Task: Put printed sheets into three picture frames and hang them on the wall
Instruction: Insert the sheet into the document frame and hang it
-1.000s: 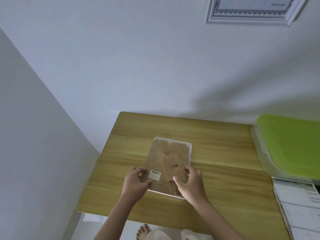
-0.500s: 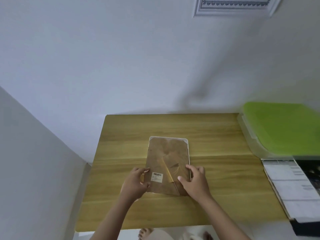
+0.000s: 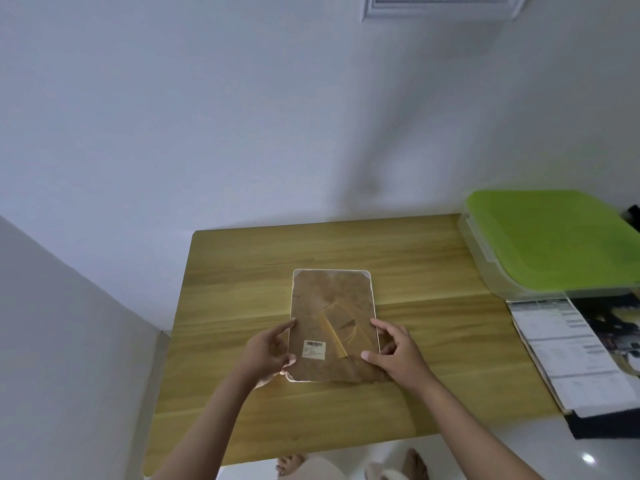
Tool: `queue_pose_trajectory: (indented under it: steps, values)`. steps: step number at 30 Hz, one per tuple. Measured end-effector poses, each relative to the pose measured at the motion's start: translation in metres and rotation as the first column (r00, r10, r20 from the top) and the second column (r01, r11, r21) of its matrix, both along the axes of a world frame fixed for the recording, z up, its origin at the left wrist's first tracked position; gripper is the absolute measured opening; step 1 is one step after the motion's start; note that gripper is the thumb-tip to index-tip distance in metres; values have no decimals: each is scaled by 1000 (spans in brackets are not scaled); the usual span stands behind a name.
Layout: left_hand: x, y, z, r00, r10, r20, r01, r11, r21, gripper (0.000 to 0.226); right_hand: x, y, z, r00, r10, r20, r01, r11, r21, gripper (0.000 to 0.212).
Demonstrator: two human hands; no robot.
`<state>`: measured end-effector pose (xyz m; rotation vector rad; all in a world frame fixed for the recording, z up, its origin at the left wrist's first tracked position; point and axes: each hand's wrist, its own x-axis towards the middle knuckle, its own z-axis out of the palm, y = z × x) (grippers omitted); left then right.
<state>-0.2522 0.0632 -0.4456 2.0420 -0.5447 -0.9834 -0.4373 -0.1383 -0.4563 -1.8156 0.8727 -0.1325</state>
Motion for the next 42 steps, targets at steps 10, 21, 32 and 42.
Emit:
queue_pose_trajectory:
  steps: [10, 21, 32, 42]
  values:
    - [7, -13, 11, 990, -100, -99, 107, 992, 66, 66, 8, -2, -3, 997, 37, -65, -45, 990, -133, 71]
    - [4, -12, 13, 980, -171, -99, 181, 978, 103, 64, 12, -6, -3, 992, 52, -114, -71, 983, -172, 71]
    - [1, -11, 14, 967, -253, -32, 255, 956, 149, 88, 1, -10, 4, 981, 157, -112, -165, 984, -65, 91]
    - [14, -31, 15, 894, -360, 267, 270, 908, 319, 82, 16, -14, 16, 909, 254, -332, -334, 919, -210, 78]
